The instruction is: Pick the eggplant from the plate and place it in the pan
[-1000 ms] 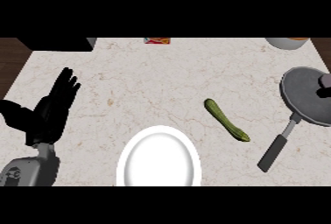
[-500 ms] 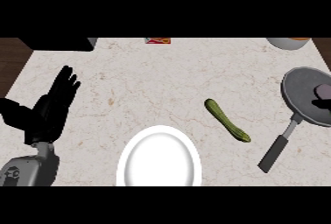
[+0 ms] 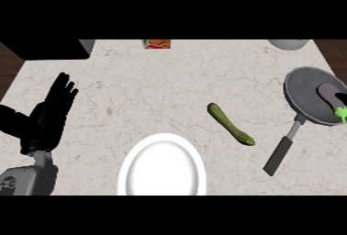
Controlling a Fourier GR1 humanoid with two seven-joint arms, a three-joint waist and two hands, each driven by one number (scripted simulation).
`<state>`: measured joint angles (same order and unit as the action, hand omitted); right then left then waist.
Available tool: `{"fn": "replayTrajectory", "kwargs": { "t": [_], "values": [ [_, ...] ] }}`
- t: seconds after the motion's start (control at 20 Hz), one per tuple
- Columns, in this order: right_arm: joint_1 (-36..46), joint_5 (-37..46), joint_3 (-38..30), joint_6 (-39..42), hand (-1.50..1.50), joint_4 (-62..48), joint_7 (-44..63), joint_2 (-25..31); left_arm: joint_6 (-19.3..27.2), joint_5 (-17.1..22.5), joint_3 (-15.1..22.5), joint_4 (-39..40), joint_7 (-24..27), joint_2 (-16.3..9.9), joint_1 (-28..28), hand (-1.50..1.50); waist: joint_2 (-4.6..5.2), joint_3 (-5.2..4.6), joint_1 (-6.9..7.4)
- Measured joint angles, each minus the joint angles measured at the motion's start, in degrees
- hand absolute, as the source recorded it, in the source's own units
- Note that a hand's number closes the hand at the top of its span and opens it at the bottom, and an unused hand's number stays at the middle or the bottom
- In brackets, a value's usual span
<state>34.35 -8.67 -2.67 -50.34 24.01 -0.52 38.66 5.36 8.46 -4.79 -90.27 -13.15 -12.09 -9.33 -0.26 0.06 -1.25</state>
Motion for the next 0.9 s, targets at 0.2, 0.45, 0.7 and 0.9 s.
{"fn": "replayTrajectory", "kwargs": {
  "t": [0.2, 0.45, 0.7, 0.9],
  "values": [
    [-9.17, -5.78, -5.05, 1.60, -1.50, 10.90, -6.18, -1.70, 0.22, 0.19, -0.95, -1.13, -0.70, -0.58, 1.26, 0.00, -0.58, -0.10, -1.38],
    [-21.78, -11.82, -9.18, 6.56, -1.50, 26.53, -12.18, -4.35, 0.01, 0.64, -1.76, -3.15, -1.34, -1.18, 3.07, 0.00, -0.86, -0.17, -2.26],
    [-37.67, -14.40, -10.59, 6.90, -1.50, 44.16, -14.25, -7.67, -0.20, 0.19, -1.02, -3.98, -0.74, -0.43, 4.18, 0.00, -0.55, -0.21, -1.78],
    [-47.85, -13.99, -11.37, 5.78, -1.50, 55.55, -13.15, -9.20, -0.08, -0.79, 0.03, -3.68, -0.55, 0.58, 3.38, 0.00, -0.16, -0.17, -0.60]
  ]
}}
